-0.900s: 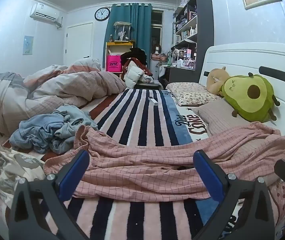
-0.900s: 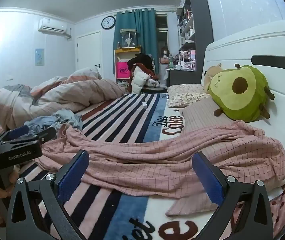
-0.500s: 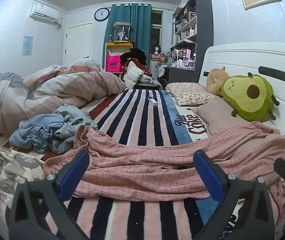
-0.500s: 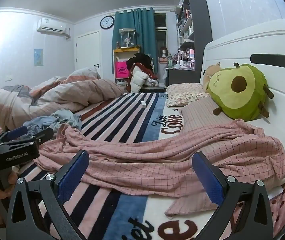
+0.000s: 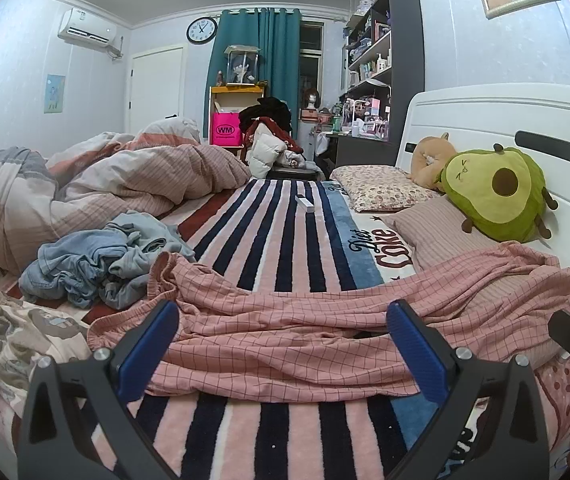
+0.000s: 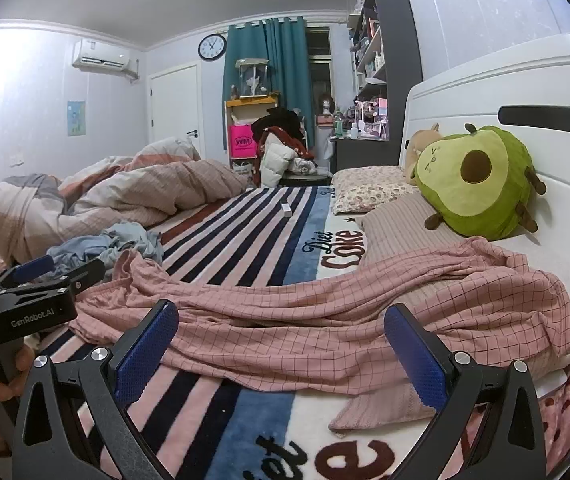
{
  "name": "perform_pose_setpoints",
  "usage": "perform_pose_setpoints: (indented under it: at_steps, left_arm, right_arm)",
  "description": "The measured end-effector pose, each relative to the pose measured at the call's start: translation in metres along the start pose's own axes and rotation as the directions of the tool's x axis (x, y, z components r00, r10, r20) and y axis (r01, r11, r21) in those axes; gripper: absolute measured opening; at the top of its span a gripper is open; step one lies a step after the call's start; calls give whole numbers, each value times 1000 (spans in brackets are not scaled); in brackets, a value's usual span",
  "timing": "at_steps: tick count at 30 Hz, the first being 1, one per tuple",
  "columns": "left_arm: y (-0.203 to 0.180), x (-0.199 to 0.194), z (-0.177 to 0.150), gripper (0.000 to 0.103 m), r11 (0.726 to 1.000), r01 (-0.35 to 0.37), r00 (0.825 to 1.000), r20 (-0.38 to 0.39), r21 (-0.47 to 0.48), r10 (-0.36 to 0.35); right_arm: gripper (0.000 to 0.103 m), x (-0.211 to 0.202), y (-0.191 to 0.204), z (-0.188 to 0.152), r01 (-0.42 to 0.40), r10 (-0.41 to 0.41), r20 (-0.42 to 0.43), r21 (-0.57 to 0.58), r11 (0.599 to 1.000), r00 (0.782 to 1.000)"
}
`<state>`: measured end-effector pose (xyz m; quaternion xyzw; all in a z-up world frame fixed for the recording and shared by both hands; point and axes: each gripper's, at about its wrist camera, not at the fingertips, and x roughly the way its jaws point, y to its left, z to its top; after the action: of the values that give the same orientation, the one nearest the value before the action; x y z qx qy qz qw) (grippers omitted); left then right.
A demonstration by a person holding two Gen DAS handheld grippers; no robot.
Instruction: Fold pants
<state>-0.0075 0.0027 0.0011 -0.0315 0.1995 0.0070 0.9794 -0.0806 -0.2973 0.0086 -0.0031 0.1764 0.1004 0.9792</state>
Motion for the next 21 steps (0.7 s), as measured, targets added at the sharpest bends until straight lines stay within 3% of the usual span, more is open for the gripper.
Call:
perform_pose_setpoints:
  at_steps: [21]
  left_arm:
    - [-1,-2,1,102,1000,-3,1000,0,2,3]
  right_arm:
    - [103,-1,-5,0,1,-1,-1,12,1000,1000]
